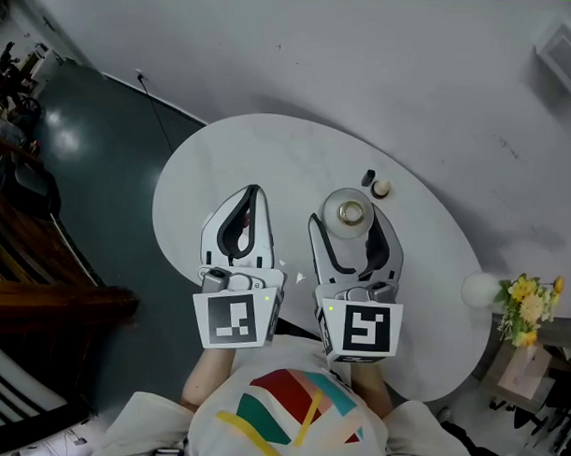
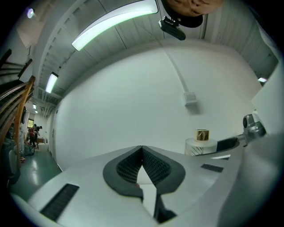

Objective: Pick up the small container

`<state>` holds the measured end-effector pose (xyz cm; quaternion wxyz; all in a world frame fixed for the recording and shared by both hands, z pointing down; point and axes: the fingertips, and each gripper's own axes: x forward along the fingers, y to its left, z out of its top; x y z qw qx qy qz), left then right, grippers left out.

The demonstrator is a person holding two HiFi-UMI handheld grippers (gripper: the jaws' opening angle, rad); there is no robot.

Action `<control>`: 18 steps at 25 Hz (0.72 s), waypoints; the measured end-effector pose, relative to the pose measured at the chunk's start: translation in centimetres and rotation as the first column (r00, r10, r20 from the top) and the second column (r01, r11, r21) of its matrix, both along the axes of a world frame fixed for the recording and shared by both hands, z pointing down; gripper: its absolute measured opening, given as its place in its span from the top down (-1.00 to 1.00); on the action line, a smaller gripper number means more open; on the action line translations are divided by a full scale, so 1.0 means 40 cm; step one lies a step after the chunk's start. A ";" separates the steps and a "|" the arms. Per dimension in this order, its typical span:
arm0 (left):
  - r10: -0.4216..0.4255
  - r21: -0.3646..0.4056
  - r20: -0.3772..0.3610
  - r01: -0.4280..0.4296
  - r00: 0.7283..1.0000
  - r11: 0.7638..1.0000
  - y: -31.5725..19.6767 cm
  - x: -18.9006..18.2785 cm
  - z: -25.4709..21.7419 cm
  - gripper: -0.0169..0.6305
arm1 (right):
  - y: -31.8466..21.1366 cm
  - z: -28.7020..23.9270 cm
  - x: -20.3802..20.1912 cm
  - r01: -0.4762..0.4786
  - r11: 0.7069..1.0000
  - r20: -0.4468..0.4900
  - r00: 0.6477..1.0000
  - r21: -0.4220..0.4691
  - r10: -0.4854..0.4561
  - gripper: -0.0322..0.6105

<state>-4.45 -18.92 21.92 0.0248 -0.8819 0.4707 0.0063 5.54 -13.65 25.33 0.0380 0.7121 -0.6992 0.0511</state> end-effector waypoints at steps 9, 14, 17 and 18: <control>0.009 0.009 -0.003 -0.009 1.000 1.000 0.004 0.004 -0.009 0.89 | 0.002 -0.008 0.003 -0.010 1.000 -0.030 0.999 0.006 0.011 -0.12; 0.018 0.012 0.000 -0.018 1.000 1.000 0.007 0.012 -0.010 0.89 | 0.002 -0.012 0.006 -0.006 1.000 -0.007 1.000 0.014 0.006 -0.13; 0.030 0.015 -0.002 -0.030 1.000 0.999 0.010 0.022 -0.012 0.90 | 0.004 -0.011 0.010 -0.011 1.000 -0.008 1.000 0.011 0.011 -0.12; 0.033 0.015 -0.002 -0.033 0.999 0.999 0.011 0.025 -0.012 0.89 | 0.005 -0.011 0.012 -0.014 1.000 -0.013 1.000 0.010 0.014 -0.12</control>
